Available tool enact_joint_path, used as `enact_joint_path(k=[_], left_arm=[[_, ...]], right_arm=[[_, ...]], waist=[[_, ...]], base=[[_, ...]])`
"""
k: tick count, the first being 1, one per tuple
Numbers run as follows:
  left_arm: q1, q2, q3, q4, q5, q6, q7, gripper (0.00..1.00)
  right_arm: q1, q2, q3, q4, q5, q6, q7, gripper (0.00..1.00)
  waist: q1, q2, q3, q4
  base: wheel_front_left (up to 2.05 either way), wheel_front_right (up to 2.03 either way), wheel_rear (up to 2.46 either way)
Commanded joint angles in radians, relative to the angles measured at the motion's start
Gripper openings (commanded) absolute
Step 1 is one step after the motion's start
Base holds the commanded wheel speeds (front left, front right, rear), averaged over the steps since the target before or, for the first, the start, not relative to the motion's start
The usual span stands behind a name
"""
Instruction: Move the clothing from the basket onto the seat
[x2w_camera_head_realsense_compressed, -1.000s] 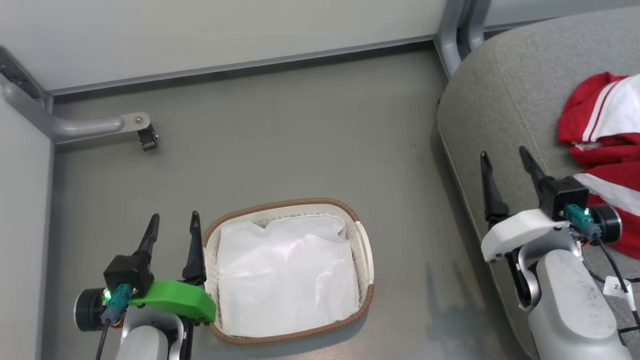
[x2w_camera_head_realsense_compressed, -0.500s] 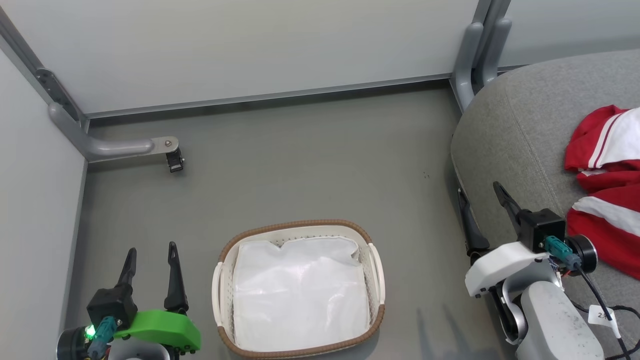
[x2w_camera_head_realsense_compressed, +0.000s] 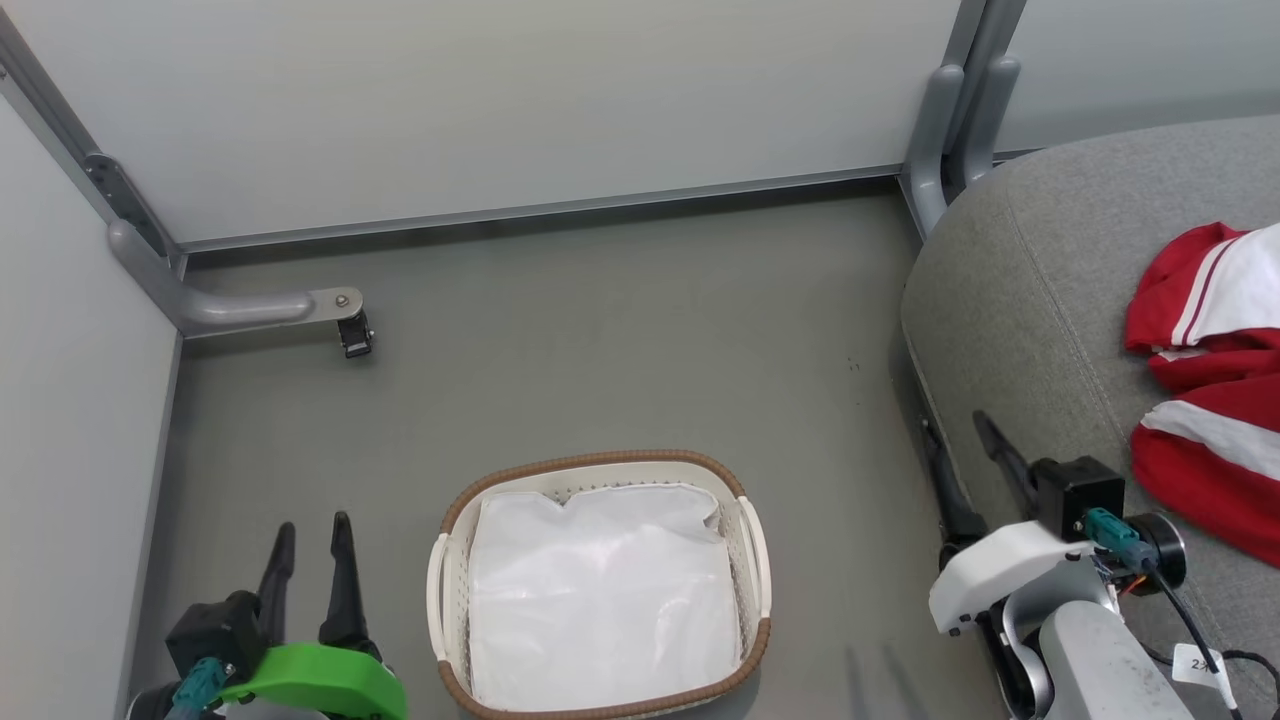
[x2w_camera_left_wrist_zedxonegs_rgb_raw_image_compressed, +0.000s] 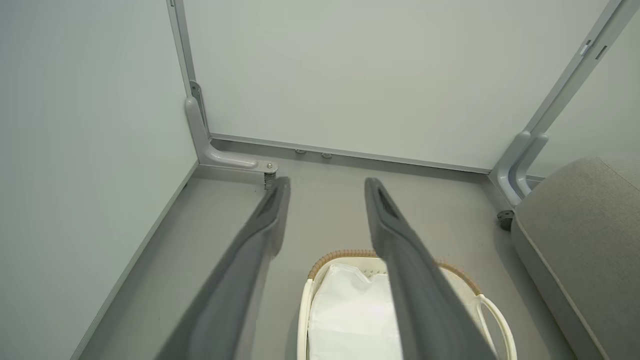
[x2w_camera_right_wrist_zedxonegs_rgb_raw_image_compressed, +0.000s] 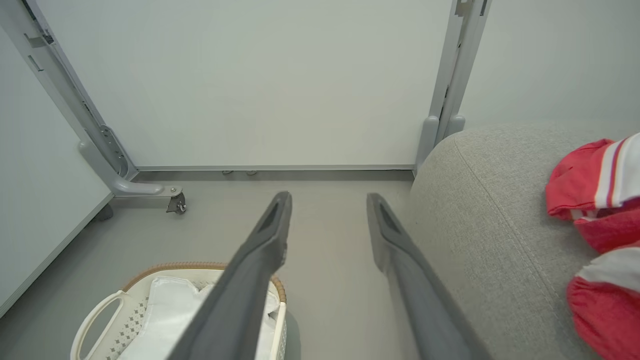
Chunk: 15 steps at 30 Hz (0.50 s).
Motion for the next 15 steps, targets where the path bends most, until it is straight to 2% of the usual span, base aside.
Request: enact_joint_path(k=[1,3,15], left_arm=[[0.000,-0.001,0.001,0.009,-0.001,0.000,0.001,0.00],[0.001,-0.003,0.000,0.025,-0.001,0.000,0.001,0.00],[-0.012,-0.003,0.021,0.006,-0.214,-0.008,0.063,0.00]], right_arm=[[0.003,0.002,0.000,0.007,0.001,0.000,0.000,0.00],[0.017,0.004,0.000,0.024,0.001,0.000,0.002,0.00],[0.034,0.003,-0.031,-0.012,0.236,0.000,0.065,0.00]], waist=[[0.0000,0.0000,0.000,0.000],[0.0000,0.0000,0.000,0.000],[0.0000,0.0000,-0.007,0.001]], base=[[0.00,0.00,0.00],[0.00,0.00,0.00],[0.00,0.00,0.00]])
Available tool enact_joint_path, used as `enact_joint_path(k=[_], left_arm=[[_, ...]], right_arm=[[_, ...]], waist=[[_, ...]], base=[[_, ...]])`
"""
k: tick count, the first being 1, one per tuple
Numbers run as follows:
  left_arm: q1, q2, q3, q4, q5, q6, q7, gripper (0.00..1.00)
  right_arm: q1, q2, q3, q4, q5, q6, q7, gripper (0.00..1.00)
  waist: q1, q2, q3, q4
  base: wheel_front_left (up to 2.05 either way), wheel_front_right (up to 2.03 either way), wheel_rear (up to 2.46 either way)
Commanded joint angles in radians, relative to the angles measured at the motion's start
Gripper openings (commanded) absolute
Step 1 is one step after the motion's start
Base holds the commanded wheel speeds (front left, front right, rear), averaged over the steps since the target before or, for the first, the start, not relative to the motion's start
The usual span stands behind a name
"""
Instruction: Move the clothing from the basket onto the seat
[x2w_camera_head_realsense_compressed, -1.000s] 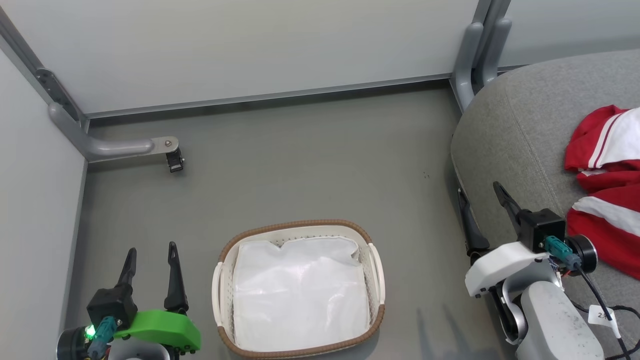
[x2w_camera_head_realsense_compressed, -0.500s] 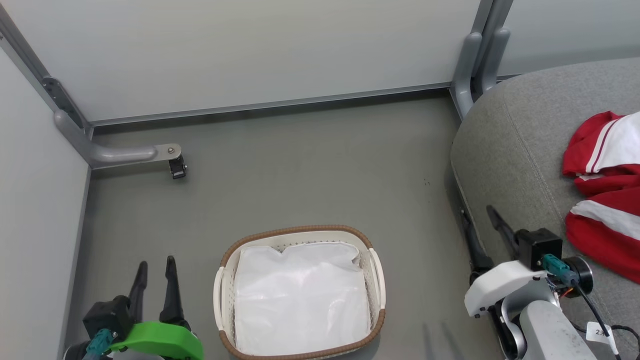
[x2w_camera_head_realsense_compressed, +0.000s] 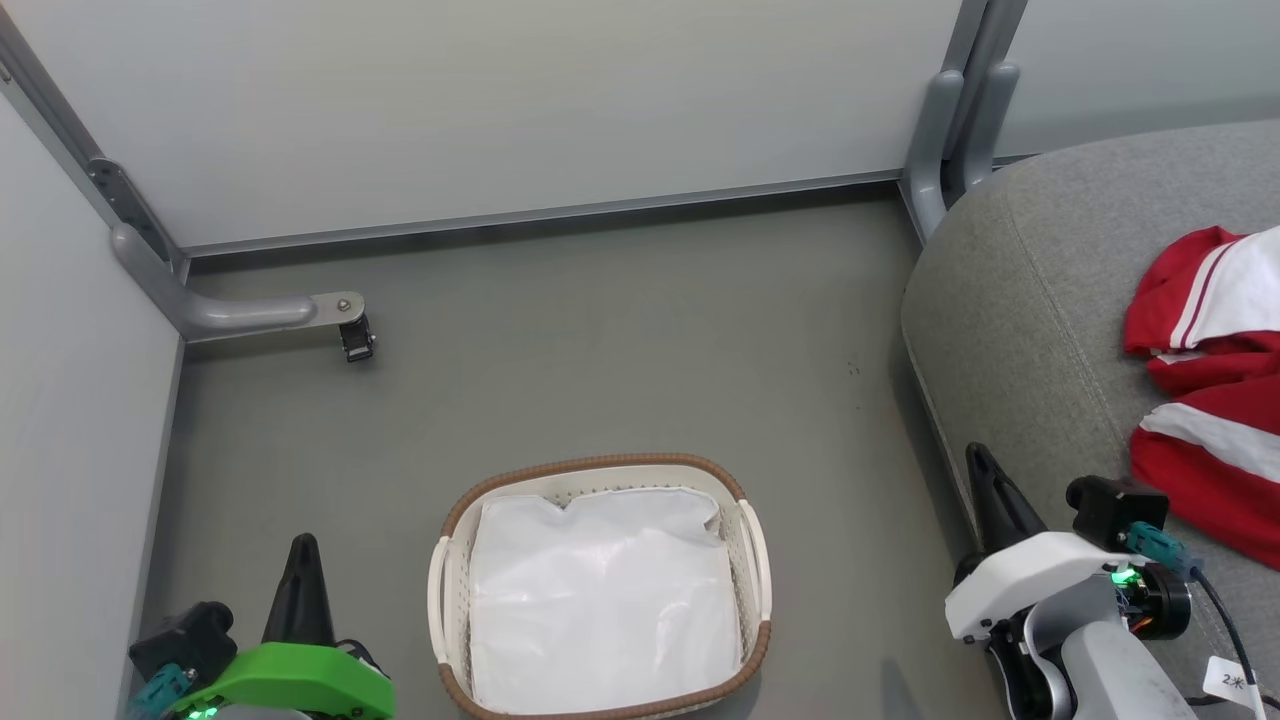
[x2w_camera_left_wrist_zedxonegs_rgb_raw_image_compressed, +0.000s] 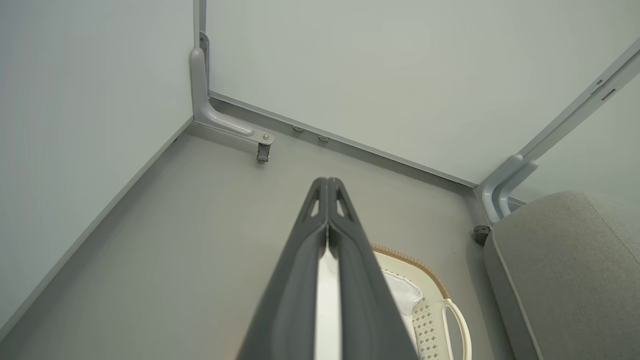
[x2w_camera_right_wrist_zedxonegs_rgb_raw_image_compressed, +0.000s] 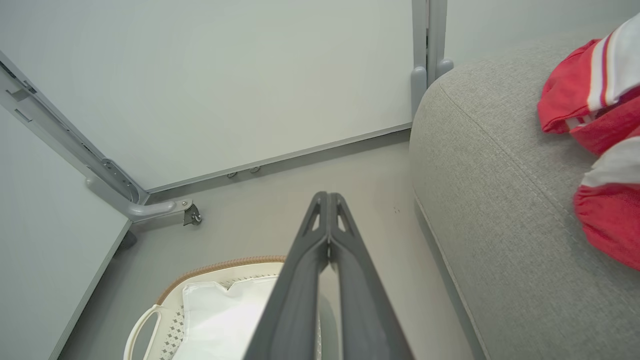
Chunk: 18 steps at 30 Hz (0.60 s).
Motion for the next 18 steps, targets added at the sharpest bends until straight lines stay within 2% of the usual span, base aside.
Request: enact_joint_path(k=[1,18], left_arm=[[-0.014,0.003,0.008,-0.023,-0.039,-0.006,0.007,0.00],[-0.027,0.004,0.030,-0.052,-0.295,-0.015,0.078,0.00]], right_arm=[[-0.003,-0.003,-0.008,-0.024,0.041,0.000,0.008,0.00],[0.024,-0.005,-0.039,-0.074,0.325,0.000,0.078,0.00]], waist=[[0.0001,0.0000,-0.001,0.000],[0.0001,0.0000,-0.010,0.001]], base=[[0.00,0.00,0.00],[0.00,0.00,0.00]])
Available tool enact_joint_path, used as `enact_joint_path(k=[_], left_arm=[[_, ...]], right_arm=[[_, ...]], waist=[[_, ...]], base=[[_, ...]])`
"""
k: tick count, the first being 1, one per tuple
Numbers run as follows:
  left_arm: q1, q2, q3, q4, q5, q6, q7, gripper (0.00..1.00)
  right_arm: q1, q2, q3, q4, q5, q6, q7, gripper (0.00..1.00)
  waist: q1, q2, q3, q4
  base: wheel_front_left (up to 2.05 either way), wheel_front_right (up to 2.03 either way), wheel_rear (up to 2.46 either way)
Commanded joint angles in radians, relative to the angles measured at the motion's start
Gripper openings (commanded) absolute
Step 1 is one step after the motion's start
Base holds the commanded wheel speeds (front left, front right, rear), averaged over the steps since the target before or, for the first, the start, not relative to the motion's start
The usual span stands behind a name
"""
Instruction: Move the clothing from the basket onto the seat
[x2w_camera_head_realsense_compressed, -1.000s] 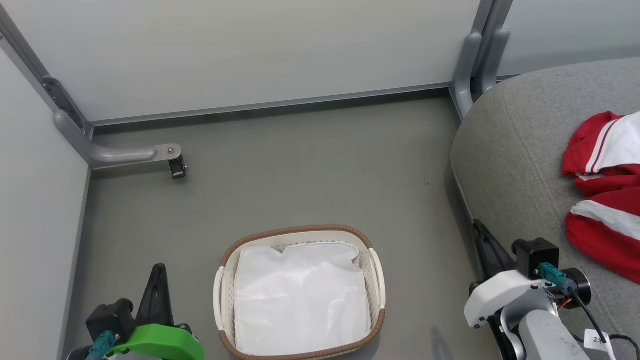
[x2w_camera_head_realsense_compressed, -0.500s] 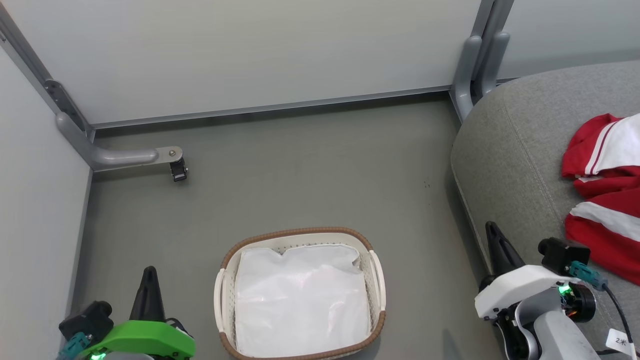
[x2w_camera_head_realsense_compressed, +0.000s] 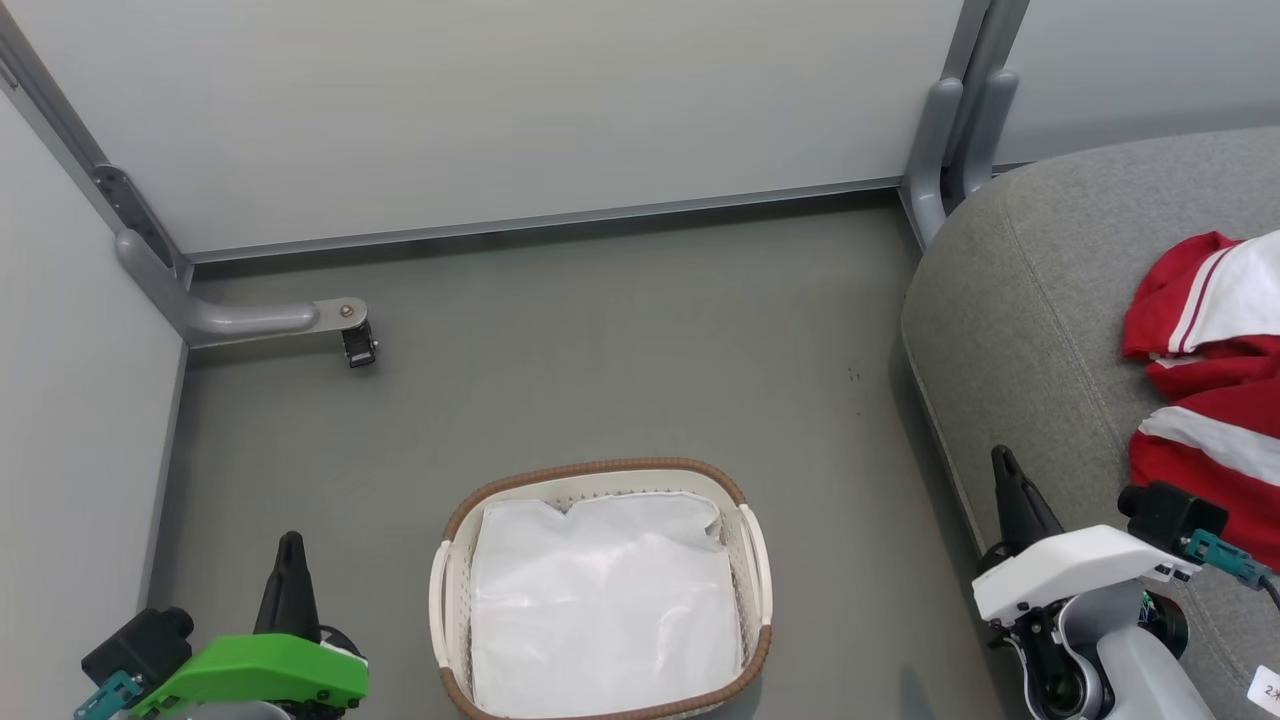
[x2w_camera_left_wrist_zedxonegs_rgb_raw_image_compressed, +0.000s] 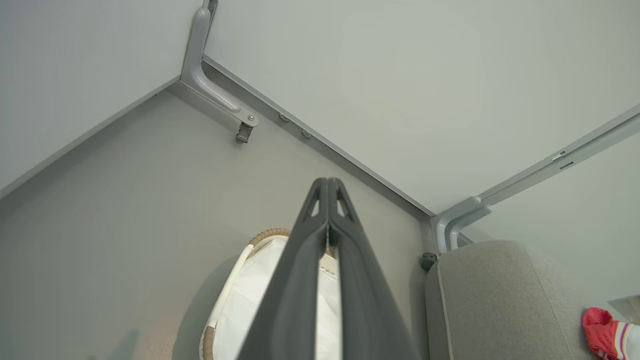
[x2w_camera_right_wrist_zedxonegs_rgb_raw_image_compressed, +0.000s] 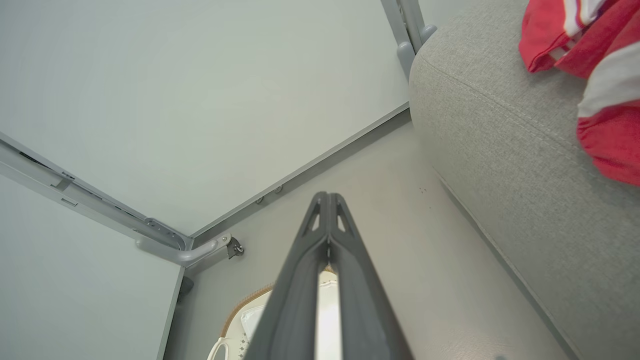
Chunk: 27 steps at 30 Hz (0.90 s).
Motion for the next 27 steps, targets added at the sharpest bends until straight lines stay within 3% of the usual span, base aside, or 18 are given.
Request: enact_joint_path(k=[1,27], left_arm=[[-0.026,0.004,0.008,-0.021,-0.036,-0.006,0.009,0.00],[-0.043,0.006,0.035,-0.052,-0.339,-0.017,0.096,0.00]], right_arm=[[0.002,-0.005,-0.009,-0.023,0.042,0.000,0.009,0.00],[0.030,-0.007,-0.047,-0.078,0.377,0.000,0.095,0.00]], waist=[[0.0000,0.0000,-0.001,0.000],[0.0000,0.0000,-0.016,0.002]], base=[[0.00,0.00,0.00],[0.00,0.00,0.00]])
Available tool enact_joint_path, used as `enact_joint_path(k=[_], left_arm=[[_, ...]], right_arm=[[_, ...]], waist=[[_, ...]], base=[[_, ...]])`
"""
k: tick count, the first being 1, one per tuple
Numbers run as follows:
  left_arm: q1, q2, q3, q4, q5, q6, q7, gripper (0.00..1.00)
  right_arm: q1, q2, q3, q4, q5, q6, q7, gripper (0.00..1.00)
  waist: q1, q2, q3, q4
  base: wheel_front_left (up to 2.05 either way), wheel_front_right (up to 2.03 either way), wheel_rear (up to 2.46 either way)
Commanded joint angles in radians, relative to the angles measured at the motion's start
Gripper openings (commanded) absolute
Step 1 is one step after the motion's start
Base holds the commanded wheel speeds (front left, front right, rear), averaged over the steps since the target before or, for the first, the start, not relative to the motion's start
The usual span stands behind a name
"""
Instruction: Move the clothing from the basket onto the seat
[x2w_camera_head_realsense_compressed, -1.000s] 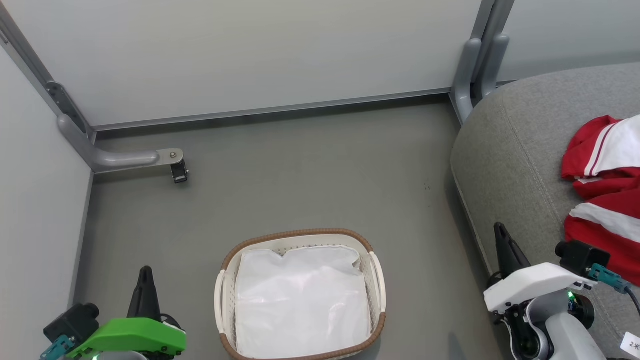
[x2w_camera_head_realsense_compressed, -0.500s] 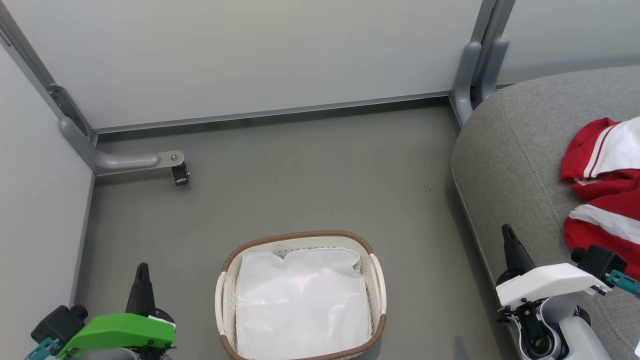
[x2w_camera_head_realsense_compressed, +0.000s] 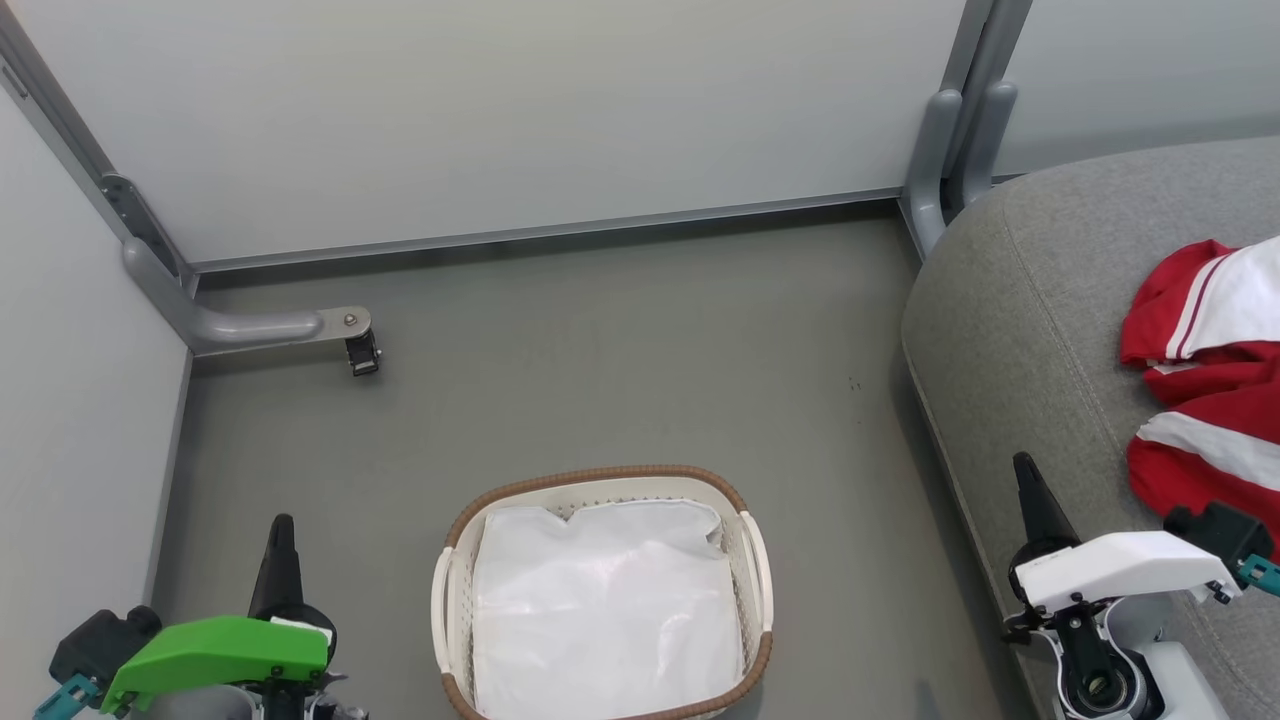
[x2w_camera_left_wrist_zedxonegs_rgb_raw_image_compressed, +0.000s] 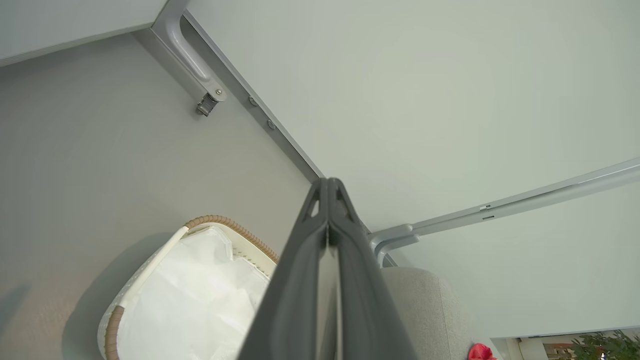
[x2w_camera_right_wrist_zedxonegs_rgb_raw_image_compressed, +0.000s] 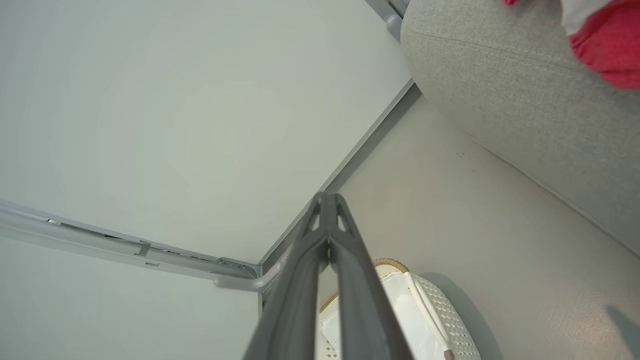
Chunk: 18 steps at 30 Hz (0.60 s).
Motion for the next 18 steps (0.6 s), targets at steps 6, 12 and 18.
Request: enact_joint_path(k=[6,12,18], left_arm=[[-0.028,0.006,0.011,-0.019,-0.077,-0.008,0.021,0.00],[-0.032,0.006,0.016,-0.026,-0.134,-0.011,0.038,0.00],[-0.036,0.007,0.020,-0.032,-0.188,-0.013,0.052,0.00]], right_arm=[[0.005,-0.006,-0.012,-0.027,0.087,0.000,0.023,0.00],[0.012,-0.006,-0.020,-0.037,0.150,0.000,0.039,0.00],[0.018,-0.007,-0.027,-0.047,0.210,-0.001,0.054,0.00]], waist=[[0.0000,0.0000,-0.004,0.001],[0.0000,0.0000,-0.007,0.001],[0.0000,0.0000,-0.011,0.001]], base=[[0.00,0.00,0.00],[0.00,0.00,0.00],[0.00,0.00,0.00]])
